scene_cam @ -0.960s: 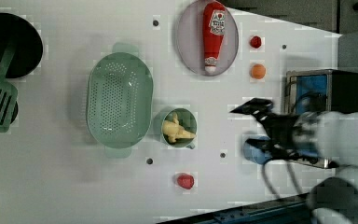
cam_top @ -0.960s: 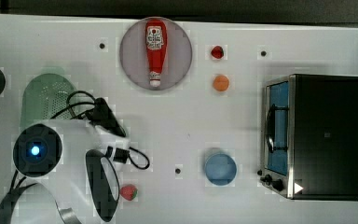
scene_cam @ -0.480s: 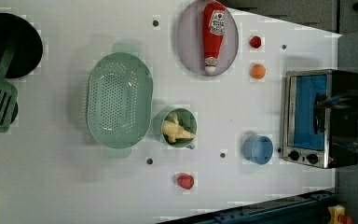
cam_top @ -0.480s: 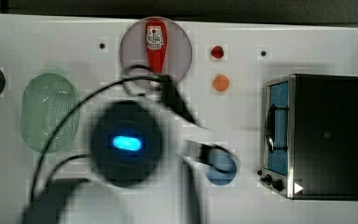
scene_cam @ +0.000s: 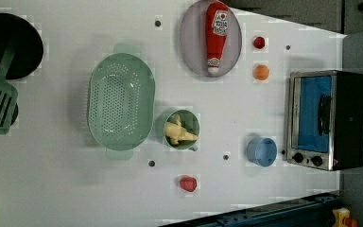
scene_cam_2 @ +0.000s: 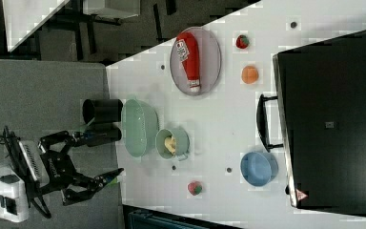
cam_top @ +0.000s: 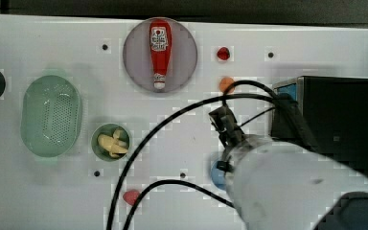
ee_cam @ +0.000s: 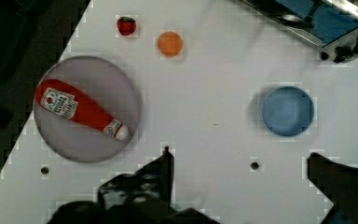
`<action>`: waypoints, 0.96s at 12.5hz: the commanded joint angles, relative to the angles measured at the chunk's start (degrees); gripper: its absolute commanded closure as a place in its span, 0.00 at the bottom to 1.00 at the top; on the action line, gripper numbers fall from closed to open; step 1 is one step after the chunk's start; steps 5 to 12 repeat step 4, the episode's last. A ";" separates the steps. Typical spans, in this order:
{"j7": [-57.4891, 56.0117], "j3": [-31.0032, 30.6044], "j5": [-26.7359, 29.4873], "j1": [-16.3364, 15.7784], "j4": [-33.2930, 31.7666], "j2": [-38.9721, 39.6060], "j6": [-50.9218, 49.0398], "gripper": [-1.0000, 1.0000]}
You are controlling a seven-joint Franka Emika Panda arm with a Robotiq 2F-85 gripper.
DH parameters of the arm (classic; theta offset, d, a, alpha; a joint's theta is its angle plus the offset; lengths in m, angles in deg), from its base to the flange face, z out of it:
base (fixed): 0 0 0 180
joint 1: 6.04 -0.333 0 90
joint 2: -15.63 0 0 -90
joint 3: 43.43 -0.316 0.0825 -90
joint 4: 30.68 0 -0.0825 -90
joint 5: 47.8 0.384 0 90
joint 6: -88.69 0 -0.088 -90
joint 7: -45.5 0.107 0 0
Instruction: Pick Banana and place it in mug.
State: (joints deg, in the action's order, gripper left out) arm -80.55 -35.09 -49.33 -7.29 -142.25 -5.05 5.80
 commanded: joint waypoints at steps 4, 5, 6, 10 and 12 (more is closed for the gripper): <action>-4.22 -3.15 -2.11 -0.79 -1.29 3.19 0.01 0.00; -4.22 -3.15 -2.11 -0.79 -1.29 3.19 0.01 0.00; -4.22 -3.15 -2.11 -0.79 -1.29 3.19 0.01 0.00; -4.22 -3.15 -2.11 -0.79 -1.29 3.19 0.01 0.00; -4.22 -3.15 -2.11 -0.79 -1.29 3.19 0.01 0.00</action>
